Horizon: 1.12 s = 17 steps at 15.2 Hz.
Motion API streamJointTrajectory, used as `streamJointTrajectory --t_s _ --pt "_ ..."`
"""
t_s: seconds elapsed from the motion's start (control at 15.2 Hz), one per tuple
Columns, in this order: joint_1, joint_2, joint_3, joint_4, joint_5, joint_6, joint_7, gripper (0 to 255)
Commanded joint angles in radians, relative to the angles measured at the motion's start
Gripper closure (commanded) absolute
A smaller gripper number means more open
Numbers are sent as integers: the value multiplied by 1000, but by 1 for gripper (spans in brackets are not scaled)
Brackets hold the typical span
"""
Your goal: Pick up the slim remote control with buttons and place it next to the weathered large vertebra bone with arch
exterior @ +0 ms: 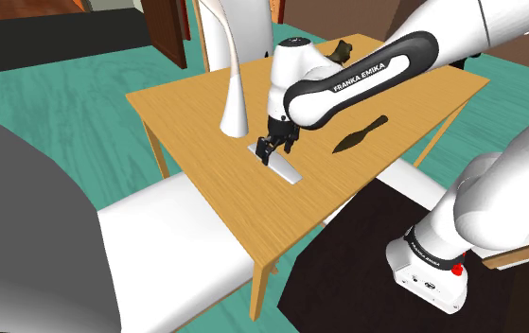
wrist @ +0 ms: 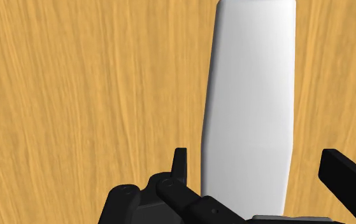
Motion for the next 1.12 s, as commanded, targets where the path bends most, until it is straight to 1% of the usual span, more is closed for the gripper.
streamJointTrajectory --t_s 0.0,0.13,0.59,0.66,1.06 --pt "0 16 0 -12 -3 29 2 0" --pt "0 31 1 -19 -7 51 4 0" --pt "0 31 1 -19 -7 51 4 0" --pt "0 31 1 -19 -7 51 4 255" --pt "0 31 1 -20 -7 51 4 255"
